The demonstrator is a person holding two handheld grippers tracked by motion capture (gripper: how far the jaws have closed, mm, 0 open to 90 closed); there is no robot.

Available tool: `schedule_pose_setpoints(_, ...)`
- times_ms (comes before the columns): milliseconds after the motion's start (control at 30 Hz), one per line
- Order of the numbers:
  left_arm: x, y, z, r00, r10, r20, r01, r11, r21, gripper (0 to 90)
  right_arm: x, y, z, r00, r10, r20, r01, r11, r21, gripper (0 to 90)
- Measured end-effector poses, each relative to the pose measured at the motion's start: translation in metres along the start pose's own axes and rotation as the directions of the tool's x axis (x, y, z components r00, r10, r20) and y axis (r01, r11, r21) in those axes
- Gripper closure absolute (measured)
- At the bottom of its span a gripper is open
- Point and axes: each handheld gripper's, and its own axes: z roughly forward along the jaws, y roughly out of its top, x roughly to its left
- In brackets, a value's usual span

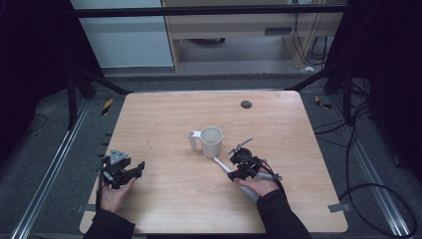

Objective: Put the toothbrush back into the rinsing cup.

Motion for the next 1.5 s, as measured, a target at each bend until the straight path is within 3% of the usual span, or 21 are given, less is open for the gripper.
schedule_pose_setpoints(600, 0.000, 0.000, 0.001, 1.0000, 0.000, 0.007, -0.001, 1.0000, 0.008, 41.2, -0.001, -0.002, 0.013, 1.0000, -0.009, 0.000, 0.009, 0.997, 0.072, 56.9)
schedule_pose_setpoints(1200, 0.000, 0.000, 0.001, 1.0000, 0.001, 0.009, -0.001, 1.0000, 0.009, 41.5, 0.000, -0.003, 0.019, 0.9996, -0.029, 0.000, 0.029, 0.995, 0.098, 65.8)
schedule_pose_setpoints(1500, 0.000, 0.000, 0.001, 0.9999, 0.001, 0.010, -0.001, 0.9999, 0.010, 41.8, -0.001, -0.002, 0.019, 0.9999, -0.012, -0.004, 0.012, 0.994, 0.111, 66.8)
